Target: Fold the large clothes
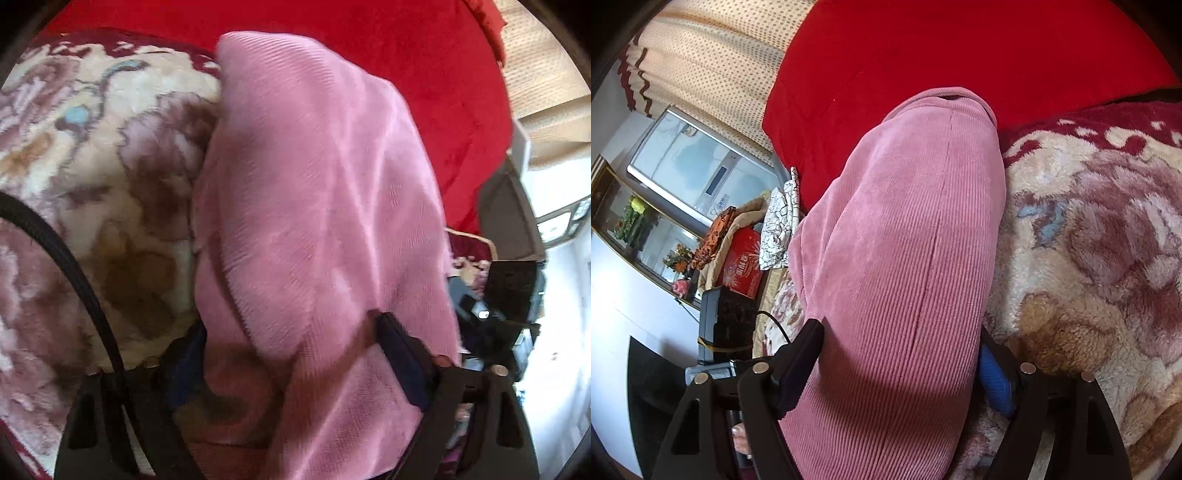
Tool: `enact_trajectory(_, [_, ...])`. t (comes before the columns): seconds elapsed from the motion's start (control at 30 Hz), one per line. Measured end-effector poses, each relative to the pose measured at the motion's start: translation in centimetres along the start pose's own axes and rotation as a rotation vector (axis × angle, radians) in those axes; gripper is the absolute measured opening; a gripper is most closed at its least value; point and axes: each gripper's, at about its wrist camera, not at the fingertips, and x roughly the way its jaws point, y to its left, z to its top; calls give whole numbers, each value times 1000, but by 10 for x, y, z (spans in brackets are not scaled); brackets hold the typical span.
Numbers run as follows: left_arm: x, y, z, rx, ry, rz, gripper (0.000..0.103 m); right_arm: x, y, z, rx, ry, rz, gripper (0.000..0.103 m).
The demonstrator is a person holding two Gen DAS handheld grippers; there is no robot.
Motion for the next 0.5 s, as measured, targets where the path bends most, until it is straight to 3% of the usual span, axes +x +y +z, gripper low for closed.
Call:
enact_trajectory(0.1, [-2, -4, -2, 22, -16, -15, 66, 0, 1, -1, -10, -13, -3, 80])
enact_trajectory(0.27, [-7, -16, -5, 56, -51, 2, 51, -4, 13, -4, -54, -49, -23, 62])
enact_trajectory(0.5, [-14, -30, -10, 101, -85, -6, 40, -15, 25, -3, -97, -93, -44, 54])
